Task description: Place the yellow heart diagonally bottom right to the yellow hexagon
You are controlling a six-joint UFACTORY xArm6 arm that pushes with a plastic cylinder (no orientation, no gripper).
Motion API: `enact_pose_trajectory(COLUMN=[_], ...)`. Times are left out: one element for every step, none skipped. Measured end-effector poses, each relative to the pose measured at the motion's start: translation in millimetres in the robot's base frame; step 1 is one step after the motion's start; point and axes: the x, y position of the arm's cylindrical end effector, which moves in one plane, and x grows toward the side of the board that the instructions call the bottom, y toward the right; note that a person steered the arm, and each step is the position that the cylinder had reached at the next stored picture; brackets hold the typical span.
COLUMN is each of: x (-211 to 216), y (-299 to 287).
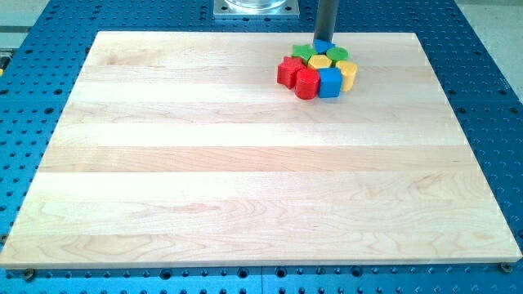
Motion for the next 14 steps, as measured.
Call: enact_pose_trajectory(x=[40, 64, 76, 41, 25, 52, 101, 129, 169, 185, 182, 186, 169, 141], y=[1, 1, 6, 5, 13, 13, 15, 25, 58, 40, 9, 8, 56, 41])
